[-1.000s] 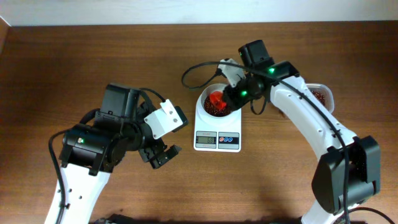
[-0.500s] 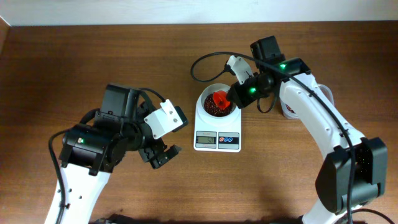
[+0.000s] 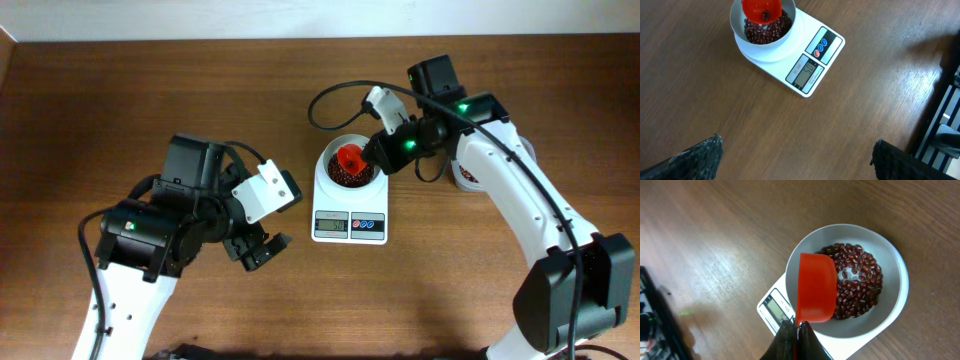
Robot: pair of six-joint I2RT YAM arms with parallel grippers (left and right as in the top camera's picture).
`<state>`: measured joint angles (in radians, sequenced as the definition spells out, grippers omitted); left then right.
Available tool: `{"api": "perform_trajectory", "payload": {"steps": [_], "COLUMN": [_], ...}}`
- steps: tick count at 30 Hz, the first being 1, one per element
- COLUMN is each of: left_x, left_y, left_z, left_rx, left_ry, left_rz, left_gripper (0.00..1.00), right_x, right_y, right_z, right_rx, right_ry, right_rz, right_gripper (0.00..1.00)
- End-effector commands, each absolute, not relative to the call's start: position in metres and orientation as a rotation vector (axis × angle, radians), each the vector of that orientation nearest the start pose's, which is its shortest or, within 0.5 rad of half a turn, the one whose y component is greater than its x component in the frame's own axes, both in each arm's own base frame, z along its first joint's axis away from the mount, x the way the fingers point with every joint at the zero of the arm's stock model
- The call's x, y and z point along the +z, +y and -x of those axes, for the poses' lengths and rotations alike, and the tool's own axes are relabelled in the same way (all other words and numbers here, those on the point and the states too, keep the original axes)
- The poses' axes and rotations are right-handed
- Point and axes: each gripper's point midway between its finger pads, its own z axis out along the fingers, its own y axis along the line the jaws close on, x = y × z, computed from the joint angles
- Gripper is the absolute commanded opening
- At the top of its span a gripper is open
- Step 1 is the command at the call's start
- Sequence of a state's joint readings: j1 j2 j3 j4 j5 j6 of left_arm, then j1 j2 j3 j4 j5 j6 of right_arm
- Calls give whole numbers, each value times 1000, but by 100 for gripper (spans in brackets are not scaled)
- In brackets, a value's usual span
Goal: Scoop and weigh 50g on scale
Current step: 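Tilt the red scoop to pour beans into the white bowl, then carry the red scoop right past the bean tub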
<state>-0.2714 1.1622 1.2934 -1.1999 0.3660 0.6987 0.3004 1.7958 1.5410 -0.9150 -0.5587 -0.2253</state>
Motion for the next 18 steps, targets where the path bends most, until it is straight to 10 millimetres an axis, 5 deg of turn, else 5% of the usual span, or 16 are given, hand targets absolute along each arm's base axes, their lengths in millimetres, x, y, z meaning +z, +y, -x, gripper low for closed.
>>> {"api": "perform_trajectory", "payload": {"steps": [1,10,18], "left_x": [249,249,249], "left_y": [-129,-129,-129], "left_z": [-239,-239,-239], "left_rx": [-314,-314,-314], "left_ry": [2192,2192,2192], "left_rz": [-1283,-1283,-1283], "left_gripper": [99,99,99], "right_x": [188,199,220], "right_y": [199,156,72], "right_z": [-375,-382,-381], "right_rx": [853,950,848], "right_ry": [2498,2507,2515], "right_rz": [761,587,346], "right_gripper": [4,4,4]}}
